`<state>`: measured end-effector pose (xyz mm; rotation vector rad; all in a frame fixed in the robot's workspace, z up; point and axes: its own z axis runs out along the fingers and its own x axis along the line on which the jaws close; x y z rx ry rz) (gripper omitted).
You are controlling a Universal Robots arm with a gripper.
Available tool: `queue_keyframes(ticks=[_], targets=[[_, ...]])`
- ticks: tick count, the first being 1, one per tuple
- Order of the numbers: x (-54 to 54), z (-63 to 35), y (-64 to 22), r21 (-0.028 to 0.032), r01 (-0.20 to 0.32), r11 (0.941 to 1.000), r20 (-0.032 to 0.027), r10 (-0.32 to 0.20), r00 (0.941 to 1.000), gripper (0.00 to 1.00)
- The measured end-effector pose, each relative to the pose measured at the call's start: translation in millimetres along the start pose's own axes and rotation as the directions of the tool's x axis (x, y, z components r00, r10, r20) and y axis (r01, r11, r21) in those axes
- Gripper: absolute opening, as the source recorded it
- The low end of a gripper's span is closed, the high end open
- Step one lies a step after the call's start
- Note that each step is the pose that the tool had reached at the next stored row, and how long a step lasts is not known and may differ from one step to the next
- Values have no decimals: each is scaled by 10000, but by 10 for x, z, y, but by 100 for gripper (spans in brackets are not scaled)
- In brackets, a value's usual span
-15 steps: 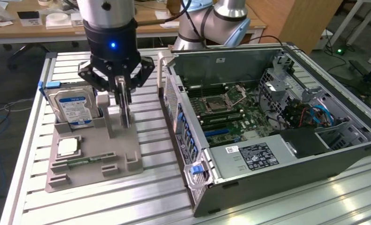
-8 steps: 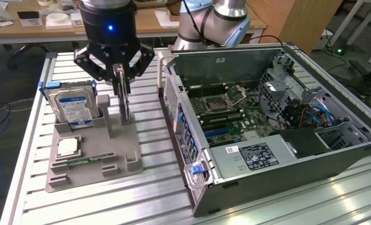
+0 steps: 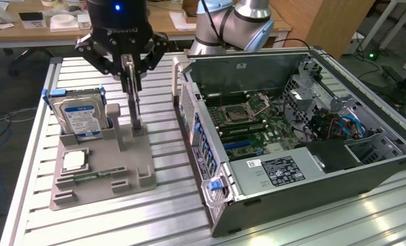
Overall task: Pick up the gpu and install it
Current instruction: 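Pick up the gpu and move the gpu toward the slot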
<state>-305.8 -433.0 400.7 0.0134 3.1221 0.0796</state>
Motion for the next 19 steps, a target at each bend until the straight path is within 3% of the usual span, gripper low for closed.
queue_keyframes(ticks=[9,19], targets=[[-4,-268,14,-4,0,10000,-3,0,10000,28],[-5,-275,14,-8,0,10000,0,0,10000,28]])
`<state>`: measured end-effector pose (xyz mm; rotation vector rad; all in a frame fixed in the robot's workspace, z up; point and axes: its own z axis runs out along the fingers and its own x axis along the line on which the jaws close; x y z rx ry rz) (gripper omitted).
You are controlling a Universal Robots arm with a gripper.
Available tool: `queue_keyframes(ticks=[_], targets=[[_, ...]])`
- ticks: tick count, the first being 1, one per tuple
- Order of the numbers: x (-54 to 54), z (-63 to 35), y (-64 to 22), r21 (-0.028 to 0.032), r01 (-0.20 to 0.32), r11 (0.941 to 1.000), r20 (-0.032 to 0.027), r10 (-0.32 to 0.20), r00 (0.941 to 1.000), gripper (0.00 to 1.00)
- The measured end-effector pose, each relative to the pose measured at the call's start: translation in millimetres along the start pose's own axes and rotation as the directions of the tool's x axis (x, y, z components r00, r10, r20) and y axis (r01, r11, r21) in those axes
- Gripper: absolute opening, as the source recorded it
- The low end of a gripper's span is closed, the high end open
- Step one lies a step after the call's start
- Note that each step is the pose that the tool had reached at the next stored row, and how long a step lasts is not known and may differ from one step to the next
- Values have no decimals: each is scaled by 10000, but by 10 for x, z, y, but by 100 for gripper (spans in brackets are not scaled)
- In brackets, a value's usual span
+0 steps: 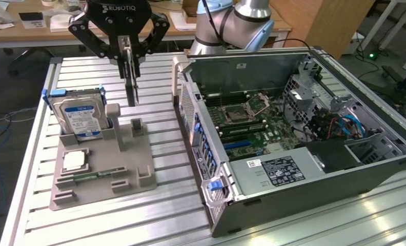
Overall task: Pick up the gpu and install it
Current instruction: 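Pick up the gpu and move the gpu toward the slot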
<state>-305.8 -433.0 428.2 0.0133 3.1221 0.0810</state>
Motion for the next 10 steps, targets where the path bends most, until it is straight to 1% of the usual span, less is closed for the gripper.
queue_keyframes(ticks=[1,2,3,4,5,10], targets=[[0,0,0,0,-1,10000,0,1,10000,28],[-1,-1,1,18,0,10000,-1,0,10000,28],[-3,-1,2,101,2,9999,-2,-2,10000,28],[-2,0,7,245,5,9997,2,-5,10000,28],[-2,0,9,263,5,9997,2,-5,10000,28],[-3,-72,14,265,5,9996,2,-5,10000,28]])
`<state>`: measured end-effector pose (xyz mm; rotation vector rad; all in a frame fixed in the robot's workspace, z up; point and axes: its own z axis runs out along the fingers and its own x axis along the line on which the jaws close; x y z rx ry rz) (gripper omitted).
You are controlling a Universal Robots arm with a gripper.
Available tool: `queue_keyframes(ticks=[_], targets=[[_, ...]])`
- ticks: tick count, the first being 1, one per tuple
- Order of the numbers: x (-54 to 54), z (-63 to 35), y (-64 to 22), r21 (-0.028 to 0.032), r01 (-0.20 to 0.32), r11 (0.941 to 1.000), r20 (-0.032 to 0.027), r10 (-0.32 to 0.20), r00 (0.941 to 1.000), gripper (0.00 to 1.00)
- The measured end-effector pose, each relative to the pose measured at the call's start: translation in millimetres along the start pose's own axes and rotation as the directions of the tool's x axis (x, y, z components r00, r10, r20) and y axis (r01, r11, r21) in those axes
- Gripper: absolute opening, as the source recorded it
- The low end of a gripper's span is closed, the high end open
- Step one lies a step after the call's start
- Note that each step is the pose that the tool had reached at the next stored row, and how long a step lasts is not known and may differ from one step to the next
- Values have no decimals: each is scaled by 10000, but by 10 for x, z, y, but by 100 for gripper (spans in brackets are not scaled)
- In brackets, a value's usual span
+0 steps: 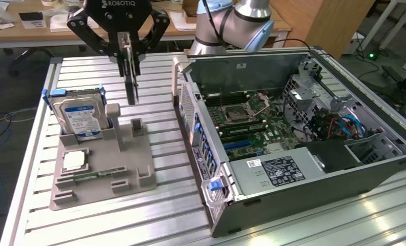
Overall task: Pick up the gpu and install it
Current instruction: 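Pick up the gpu and move the gpu toward the slot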
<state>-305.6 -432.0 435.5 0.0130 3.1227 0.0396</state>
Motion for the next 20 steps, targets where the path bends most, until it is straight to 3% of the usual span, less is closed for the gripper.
queue_keyframes(ticks=[7,20], targets=[[-14,-69,2,-1,0,10000,1,0,10000,28],[-258,-64,3,0,0,10000,0,0,10000,28]])
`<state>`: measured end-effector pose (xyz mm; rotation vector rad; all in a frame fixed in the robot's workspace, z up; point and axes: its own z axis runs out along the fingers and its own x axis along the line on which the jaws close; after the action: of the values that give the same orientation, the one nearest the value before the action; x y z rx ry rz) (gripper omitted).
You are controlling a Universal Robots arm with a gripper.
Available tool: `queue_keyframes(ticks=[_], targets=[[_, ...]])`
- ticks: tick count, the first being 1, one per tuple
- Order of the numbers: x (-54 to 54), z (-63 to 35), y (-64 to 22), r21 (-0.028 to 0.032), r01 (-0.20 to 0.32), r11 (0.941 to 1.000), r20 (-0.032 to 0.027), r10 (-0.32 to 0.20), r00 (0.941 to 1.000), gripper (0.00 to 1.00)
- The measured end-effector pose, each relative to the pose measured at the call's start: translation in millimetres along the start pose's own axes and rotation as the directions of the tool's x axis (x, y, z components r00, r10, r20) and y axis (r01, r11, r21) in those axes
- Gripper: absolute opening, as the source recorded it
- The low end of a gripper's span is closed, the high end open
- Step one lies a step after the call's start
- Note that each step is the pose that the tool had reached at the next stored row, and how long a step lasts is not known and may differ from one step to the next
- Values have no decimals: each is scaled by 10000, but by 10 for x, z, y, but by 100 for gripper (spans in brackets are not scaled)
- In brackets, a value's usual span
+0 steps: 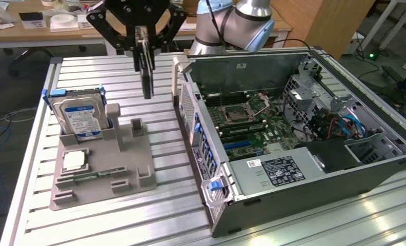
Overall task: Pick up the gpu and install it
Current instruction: 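Pick up the gpu and move the gpu toward the slot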
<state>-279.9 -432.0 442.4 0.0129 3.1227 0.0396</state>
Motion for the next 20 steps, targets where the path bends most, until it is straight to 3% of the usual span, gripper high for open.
queue_keyframes(ticks=[20], targets=[[-538,11,5,0,0,10000,0,0,10000,28]])
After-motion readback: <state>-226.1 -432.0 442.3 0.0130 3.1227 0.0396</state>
